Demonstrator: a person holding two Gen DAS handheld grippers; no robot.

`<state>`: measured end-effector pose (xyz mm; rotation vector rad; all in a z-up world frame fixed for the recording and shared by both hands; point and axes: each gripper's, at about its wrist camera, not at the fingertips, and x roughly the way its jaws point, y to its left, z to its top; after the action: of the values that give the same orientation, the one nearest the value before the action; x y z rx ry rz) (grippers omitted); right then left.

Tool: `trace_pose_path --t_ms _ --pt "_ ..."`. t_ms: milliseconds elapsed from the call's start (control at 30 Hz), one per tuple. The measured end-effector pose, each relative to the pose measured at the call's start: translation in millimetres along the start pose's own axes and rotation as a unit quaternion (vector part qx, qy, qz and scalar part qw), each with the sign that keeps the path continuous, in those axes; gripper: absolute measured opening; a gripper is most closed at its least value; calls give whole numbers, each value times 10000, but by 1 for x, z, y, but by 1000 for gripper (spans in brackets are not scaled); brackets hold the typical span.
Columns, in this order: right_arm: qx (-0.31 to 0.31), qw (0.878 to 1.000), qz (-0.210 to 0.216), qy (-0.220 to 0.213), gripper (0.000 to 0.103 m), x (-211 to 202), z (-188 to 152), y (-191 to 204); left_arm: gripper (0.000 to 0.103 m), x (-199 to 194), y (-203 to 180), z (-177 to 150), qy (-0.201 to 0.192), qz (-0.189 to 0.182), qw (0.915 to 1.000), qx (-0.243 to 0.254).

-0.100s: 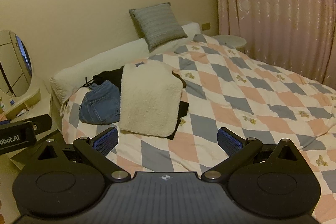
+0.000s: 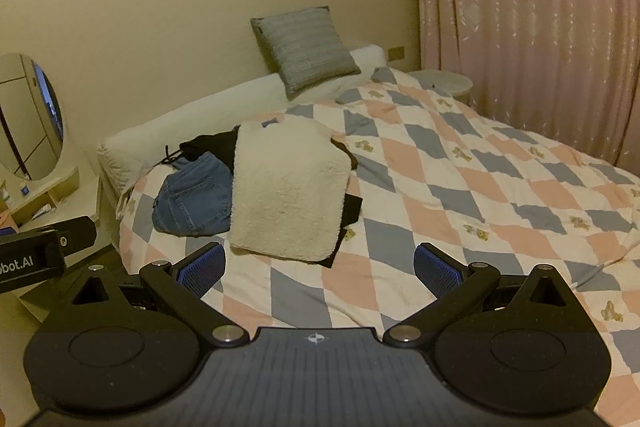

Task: Fold clothes
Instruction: 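Move both tools toward the clothes pile on the bed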

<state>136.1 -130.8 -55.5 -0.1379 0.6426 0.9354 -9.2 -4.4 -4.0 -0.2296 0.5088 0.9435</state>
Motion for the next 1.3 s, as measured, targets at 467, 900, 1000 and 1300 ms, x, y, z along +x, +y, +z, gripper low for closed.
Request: trace_pose_path --t_ms 467,900,1000,1300 --pt "9 10000 33 -64 103 -11 11 18 103 -7 25 1 -17 -43 10000 2" --pt "11 9999 71 -102 103 -10 7 25 103 -9 28 -4 11 -12 9998 179" --pt "52 9999 77 -97 103 -8 8 24 103 -8 26 -2 137 -27 9997 218" --pt "73 9999 101 -114 103 -4 6 18 103 -2 14 4 228 39 9988 441"
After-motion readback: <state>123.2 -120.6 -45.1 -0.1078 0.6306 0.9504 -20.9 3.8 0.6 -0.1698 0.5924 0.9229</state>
